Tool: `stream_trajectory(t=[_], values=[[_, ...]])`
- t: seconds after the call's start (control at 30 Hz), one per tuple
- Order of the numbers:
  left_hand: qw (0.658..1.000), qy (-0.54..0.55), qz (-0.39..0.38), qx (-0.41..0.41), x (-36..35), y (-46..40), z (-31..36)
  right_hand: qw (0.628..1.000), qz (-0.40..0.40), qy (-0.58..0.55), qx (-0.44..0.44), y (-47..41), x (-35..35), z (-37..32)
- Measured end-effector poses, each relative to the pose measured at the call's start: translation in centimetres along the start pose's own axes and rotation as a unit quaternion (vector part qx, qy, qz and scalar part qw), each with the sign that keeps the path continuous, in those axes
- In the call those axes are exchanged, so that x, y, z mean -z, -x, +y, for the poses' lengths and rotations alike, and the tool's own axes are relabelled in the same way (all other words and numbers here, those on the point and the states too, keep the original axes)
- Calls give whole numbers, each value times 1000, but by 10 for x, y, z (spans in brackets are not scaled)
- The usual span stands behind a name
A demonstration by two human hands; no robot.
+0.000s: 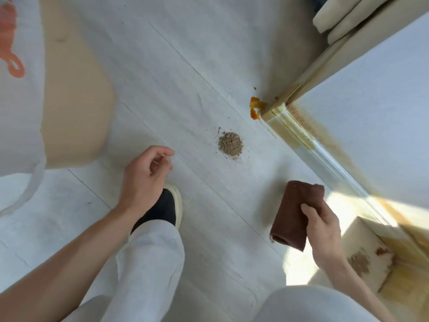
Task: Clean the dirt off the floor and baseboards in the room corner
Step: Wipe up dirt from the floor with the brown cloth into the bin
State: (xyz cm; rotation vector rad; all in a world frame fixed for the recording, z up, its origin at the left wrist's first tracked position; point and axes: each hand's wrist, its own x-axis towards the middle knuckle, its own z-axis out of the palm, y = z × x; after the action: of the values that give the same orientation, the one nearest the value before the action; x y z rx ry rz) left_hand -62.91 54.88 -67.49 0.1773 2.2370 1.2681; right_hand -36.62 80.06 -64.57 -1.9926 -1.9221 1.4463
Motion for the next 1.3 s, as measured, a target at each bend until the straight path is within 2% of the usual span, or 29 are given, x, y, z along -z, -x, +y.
stream_trajectory(t=[0.1,0.17,0.3,0.43,0.5,0.57,0.67,0.73,0.8,0.9,0.97,1.03,1.13,1.3], values=[[1000,-8,-6,-5,-6,-4,5,991,108,-25,-69,-10,-6,23],[1000,-6,-11,-7,-11,-3,9,991,122,-22,-58,-22,-28,12],[999,-16,-30,-21,-19,1,12,994,95,6,47,-47,-81,-32],[999,-20,-36,-23,-23,4,13,991,17,26,130,-60,-107,-58],[999,-20,-36,-23,-22,3,14,991,18,9,130,-56,-97,-58],[999,-14,-30,-18,-18,1,13,991,55,0,121,-51,-78,-53],[999,-10,-27,-15,-15,0,11,987,87,53,124,-53,-58,-47],[1000,-9,-27,-13,-14,1,9,982,76,105,136,-61,-68,-53],[999,-14,-32,-13,-13,1,7,969,48,152,188,-66,-93,-65],[999,-17,-35,-20,-11,1,5,944,-10,174,279,-67,-124,-83],[999,-21,-39,-24,-8,-1,5,933,-21,173,315,-66,-122,-88],[998,-23,-38,-32,-5,-2,4,929,19,149,337,-66,-107,-90],[999,-20,-29,-30,-1,-5,0,935,59,153,316,-76,-96,-93],[999,-23,-35,-24,2,-6,-4,908,-11,223,354,-78,-124,-103]])
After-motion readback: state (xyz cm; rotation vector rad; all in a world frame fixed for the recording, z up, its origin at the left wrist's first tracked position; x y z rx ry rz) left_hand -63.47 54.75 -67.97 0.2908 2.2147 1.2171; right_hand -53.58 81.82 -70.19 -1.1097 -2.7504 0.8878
